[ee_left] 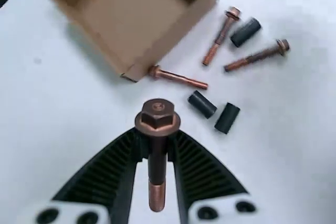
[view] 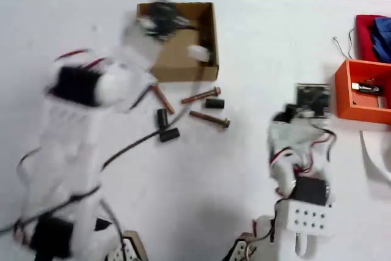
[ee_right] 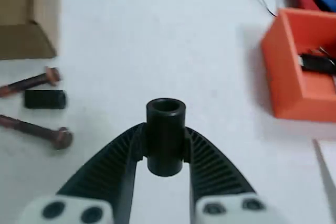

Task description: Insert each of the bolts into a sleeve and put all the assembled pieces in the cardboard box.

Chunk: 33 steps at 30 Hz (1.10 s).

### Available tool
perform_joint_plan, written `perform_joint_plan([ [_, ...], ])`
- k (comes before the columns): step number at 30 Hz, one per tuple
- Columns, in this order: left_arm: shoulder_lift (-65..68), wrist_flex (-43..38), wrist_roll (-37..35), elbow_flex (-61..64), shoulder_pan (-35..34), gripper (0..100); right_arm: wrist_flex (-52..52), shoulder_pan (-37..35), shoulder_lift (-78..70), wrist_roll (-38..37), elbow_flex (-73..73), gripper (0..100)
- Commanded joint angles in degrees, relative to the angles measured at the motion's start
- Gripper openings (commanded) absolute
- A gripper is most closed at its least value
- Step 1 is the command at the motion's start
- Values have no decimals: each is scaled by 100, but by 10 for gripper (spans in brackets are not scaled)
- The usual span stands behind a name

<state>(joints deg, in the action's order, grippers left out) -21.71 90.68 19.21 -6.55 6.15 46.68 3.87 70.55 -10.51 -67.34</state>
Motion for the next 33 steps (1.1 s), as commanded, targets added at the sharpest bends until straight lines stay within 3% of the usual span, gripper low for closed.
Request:
perform_joint_plan([
  [1,-1116,-914,-1424,1042,-510,24,-13,-1086,365,53,563,22],
  [4,-1776,-1389,-2189,1815,-765,25,-391,-1692,303,62,615,22],
  [8,-2611,-1758,-2215,2651,-818,25,-892,-2044,268,598,598,22],
  [12,-3473,-2699,-2242,3723,-932,25,-1332,-2176,268,835,598,22],
  [17,-4668,-5099,-2338,4954,-967,25,-1842,-2607,303,853,598,22],
  [20,-5125,-6303,-2998,5349,-615,25,-2176,-2949,268,826,598,22],
  [23,-5108,-6558,-3402,5226,-141,25,-2536,-3240,268,818,598,22],
  [33,-4026,-6558,-3464,4127,633,25,-2730,-3354,268,809,527,22],
])
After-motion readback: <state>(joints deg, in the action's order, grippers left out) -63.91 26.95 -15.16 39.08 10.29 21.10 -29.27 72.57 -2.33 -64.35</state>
